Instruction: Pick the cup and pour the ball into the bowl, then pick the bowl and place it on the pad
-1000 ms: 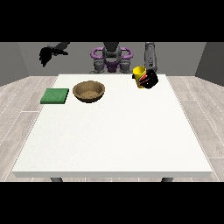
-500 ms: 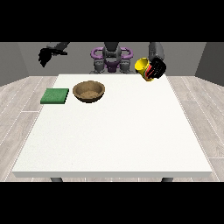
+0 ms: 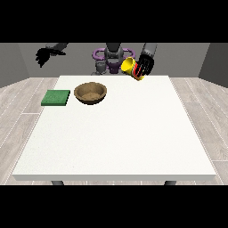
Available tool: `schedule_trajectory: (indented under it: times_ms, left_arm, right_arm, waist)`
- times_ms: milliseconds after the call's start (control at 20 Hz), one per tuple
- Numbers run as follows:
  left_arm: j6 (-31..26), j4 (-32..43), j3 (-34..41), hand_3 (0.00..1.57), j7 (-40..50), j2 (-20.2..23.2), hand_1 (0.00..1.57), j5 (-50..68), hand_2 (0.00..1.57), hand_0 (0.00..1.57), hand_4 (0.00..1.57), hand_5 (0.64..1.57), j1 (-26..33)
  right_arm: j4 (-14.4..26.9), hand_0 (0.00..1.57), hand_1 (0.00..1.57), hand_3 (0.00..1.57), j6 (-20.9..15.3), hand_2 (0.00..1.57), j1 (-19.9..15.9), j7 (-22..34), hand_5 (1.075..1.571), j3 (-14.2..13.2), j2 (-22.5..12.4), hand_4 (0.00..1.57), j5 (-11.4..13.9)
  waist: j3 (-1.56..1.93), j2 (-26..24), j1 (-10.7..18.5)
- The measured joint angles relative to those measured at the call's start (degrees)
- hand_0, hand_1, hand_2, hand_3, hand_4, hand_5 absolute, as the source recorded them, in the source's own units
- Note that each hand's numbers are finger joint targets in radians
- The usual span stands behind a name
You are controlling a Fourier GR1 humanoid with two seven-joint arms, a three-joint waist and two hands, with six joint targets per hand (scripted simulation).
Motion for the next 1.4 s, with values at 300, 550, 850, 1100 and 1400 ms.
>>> schedule_trajectory:
  times_ms: [300, 550, 850, 1100, 1400]
  left_arm:
    - [-2.58, 1.65, -8.7, 1.57, 10.36, -2.26, 1.51, -13.33, 1.57, 1.51, 1.41, 1.378, -5.42]
    - [-7.18, 3.27, -17.18, 1.57, 15.38, -6.03, 1.5, -23.86, 1.57, 1.5, 1.57, 1.056, -8.3]
    - [-14.99, 6.42, -27.46, 1.57, 19.66, -9.96, 1.52, -36.2, 1.57, 1.52, 1.5, 1.232, -12.31]
    - [-20.7, 8.13, -34.17, 1.57, 20.43, -11.54, 1.45, -44.23, 1.57, 1.45, 1.53, 1.143, -13.3]
    - [-24.81, 6.75, -35.92, 1.57, 18.27, -12.42, 1.45, -49.36, 1.57, 1.45, 1.53, 1.135, -13.28]
  right_arm:
    - [2.07, 0.0, 0.0, 0.0, 0.11, 0.0, 0.17, -0.05, 1.571, 0.61, 0.58, 0.0, 0.66]
    - [3.56, 0.0, 0.0, 0.0, 1.02, 0.0, -0.42, -1.12, 1.571, 0.22, -0.18, 0.0, 0.62]
    - [5.07, 0.0, 0.0, 0.0, 2.2, 0.0, -2.53, -0.8, 1.571, 0.29, -0.52, 0.0, 0.03]
    - [5.89, 0.0, 0.0, 0.0, 1.86, 0.0, -2.92, -0.87, 1.571, 0.18, -0.74, 0.0, 0.33]
    - [6.35, 0.0, 0.0, 0.0, 1.33, 0.0, -2.41, 0.31, 1.568, 0.03, -0.88, 0.0, 0.29]
  waist:
    - [0.04, -2.83, -0.42]
    - [0.06, -3.28, -1.06]
    - [0.07, -2.17, -1.92]
    - [0.02, -2.8, -1.05]
    - [-0.04, -3.68, 0.34]
